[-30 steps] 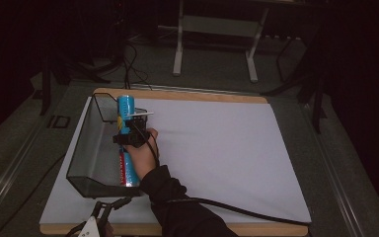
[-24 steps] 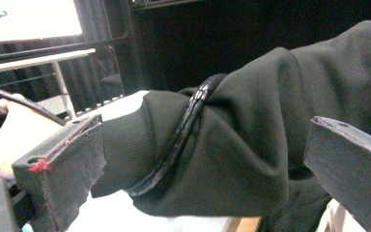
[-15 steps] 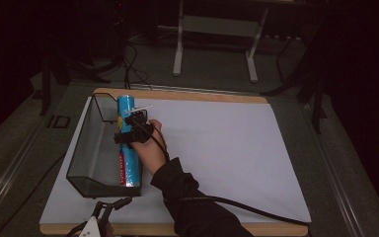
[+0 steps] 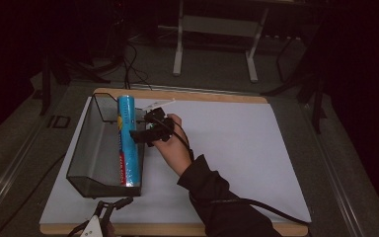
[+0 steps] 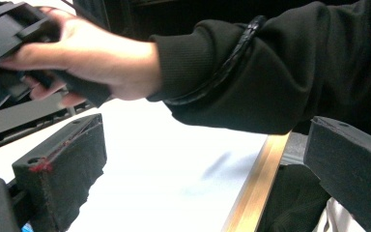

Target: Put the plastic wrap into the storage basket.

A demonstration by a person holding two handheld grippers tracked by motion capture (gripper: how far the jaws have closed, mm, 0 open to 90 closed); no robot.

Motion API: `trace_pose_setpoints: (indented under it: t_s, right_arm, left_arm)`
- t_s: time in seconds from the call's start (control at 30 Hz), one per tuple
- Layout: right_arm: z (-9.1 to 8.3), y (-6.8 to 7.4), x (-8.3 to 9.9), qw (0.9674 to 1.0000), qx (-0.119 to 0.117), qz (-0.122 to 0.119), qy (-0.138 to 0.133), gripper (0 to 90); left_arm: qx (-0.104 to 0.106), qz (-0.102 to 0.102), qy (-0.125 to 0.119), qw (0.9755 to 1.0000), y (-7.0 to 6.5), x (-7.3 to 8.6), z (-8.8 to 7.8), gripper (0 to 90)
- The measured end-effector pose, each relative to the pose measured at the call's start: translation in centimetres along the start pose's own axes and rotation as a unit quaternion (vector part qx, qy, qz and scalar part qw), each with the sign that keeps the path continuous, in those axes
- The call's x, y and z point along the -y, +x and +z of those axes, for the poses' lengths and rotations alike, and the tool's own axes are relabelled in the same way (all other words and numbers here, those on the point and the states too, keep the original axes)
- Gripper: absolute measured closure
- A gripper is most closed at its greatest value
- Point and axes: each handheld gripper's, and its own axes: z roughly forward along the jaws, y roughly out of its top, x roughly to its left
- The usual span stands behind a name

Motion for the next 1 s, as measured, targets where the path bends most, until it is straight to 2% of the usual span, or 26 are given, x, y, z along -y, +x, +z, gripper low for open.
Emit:
trace_pose_setpoints:
  t_s: [0.1,0.2,0.27,0.43,0.53,0.77,0.9,1.0]
  right_arm:
    - [-0.9,-0.4,0.2,1.0000,0.006,-0.006,-0.004,12.2]
    - [-2.7,-1.4,1.0,0.9998,-0.004,0.007,-0.018,12.6]
    - [-3.6,-1.9,1.5,0.9997,0.003,0.001,-0.024,13.0]
    - [-5.7,-3.0,2.9,0.9994,0.001,0.005,-0.033,13.2]
    - [-6.6,-3.3,3.7,0.9994,0.005,-0.004,-0.033,13.2]
    - [-8.7,-4.4,6.1,0.9991,0.001,0.003,-0.042,13.2]
    - [-9.9,-5.1,7.7,0.9990,0.011,-0.003,-0.044,13.3]
    - [-10.7,-5.9,8.6,0.9987,0.012,0.006,-0.049,13.3]
  left_arm:
    - [0.000,0.000,0.001,1.0000,0.0,0.0,0.1,2.3]
    - [0.001,0.000,0.002,1.0000,0.0,0.0,0.1,2.3]
    - [0.000,-0.001,0.003,1.0000,0.0,0.1,0.1,2.3]
    - [-0.001,-0.001,0.005,1.0000,-0.1,0.1,0.1,2.3]
    - [-0.002,-0.001,0.007,1.0000,-0.1,0.1,0.2,2.3]
    - [-0.004,0.001,0.009,1.0000,-0.1,0.1,0.2,2.3]
    - [-0.004,0.000,0.009,1.0000,-0.1,0.1,0.2,2.3]
    - [-0.003,0.000,0.009,1.0000,-0.1,0.1,0.3,2.3]
